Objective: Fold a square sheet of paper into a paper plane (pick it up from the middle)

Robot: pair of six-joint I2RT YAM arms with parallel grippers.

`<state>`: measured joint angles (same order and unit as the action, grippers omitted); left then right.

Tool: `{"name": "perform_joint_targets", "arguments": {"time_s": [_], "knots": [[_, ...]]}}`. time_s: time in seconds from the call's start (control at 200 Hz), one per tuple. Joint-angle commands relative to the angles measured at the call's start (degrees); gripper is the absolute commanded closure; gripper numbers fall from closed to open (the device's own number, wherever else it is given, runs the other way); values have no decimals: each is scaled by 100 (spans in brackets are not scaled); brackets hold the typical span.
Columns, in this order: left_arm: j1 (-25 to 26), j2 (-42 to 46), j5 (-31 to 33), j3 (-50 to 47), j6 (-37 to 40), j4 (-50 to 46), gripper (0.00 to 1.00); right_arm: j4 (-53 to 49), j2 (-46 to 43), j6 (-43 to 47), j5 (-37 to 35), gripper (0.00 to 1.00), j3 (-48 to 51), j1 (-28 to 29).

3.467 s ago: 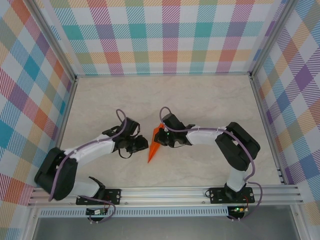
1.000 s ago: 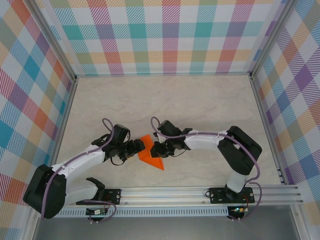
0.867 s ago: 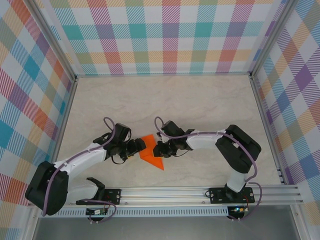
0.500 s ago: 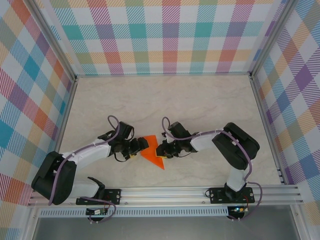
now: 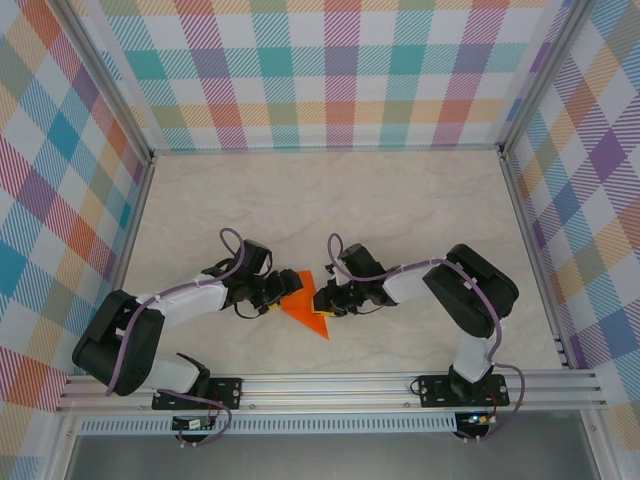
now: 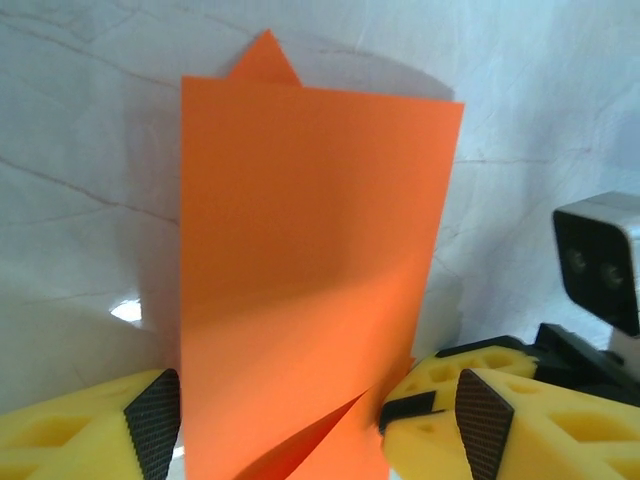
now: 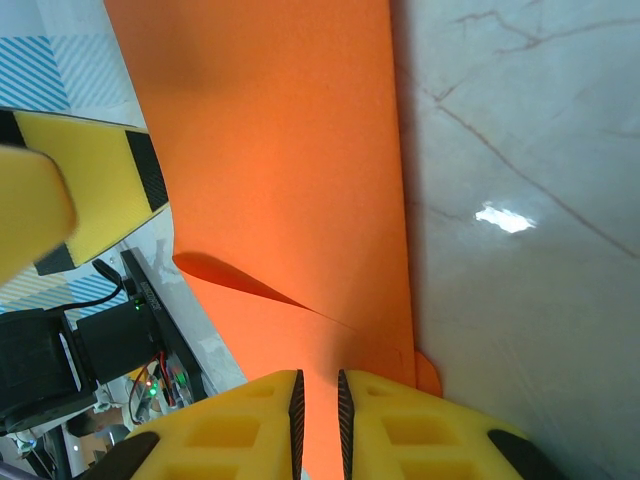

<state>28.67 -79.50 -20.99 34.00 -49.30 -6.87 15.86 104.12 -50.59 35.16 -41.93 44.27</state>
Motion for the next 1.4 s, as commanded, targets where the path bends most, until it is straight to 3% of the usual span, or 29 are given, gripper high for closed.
{"name": "perform_joint_targets", "arguments": {"time_s": [0.0, 0.21, 0.365, 0.585, 0.72, 1.03, 1.395], "knots": [[-139, -103, -86, -191, -512, 687, 28, -306, 206, 14, -325, 80, 140, -33], [-275, -217, -384, -357, -899, 1324, 38, -250, 182, -73, -326, 79, 188, -41], [-456, -41, -414, -602, -1150, 1507, 38, -334, 114, -74, -401, 79, 165, -61], [-520, 72, -420, -569, -601, 989, 35, -472, 116, 112, -263, 81, 97, -108], [-520, -169, -799, -566, -354, 1062, 35, -870, 122, 549, -109, 82, -41, -151], [-520, -225, -983, -609, -297, 1141, 38, -988, 344, 879, 258, 83, -204, -303], [-520, -402, -1203, -407, -103, 1041, 60, -1198, 345, 1014, 230, 82, -320, -376]]}}
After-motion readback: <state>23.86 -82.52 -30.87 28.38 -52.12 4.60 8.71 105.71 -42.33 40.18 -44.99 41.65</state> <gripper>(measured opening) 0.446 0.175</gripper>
